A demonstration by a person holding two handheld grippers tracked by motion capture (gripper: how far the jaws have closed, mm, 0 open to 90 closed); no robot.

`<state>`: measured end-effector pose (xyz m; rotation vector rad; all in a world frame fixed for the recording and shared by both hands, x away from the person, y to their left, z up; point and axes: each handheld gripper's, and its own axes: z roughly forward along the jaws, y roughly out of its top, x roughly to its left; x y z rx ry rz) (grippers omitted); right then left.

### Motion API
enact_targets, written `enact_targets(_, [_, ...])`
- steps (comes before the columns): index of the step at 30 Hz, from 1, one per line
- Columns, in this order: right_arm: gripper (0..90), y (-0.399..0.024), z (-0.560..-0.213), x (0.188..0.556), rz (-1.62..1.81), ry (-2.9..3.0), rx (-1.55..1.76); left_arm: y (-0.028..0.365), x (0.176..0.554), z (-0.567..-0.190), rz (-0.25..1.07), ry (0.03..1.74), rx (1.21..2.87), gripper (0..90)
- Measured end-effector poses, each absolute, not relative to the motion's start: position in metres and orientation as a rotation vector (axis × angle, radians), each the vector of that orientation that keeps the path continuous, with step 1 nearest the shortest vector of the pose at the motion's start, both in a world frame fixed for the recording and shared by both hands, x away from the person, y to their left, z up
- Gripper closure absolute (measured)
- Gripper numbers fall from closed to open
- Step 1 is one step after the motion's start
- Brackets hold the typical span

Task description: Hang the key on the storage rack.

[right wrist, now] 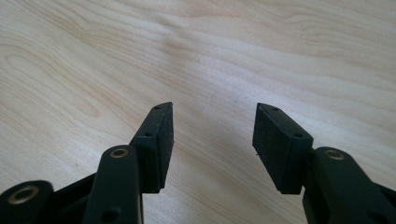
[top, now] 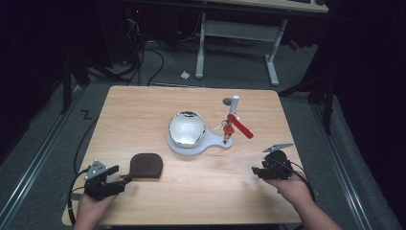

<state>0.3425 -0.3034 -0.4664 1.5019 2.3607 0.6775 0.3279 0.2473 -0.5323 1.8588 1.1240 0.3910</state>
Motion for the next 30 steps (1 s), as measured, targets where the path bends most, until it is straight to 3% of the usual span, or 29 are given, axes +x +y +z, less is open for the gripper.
enact_targets(15, [48.5, -0.297, -0.523, 0.299, 0.955, 2.062, 1.419, 0.247, 0.329, -0.530, 0.358, 1.155, 1.830, 28.7])
enact_targets(30, [48.3, -0.316, -0.523, 0.282, 1.037, 1.990, 1.367, 0.244, 0.327, -0.527, 0.362, 1.164, 1.805, 28.7])
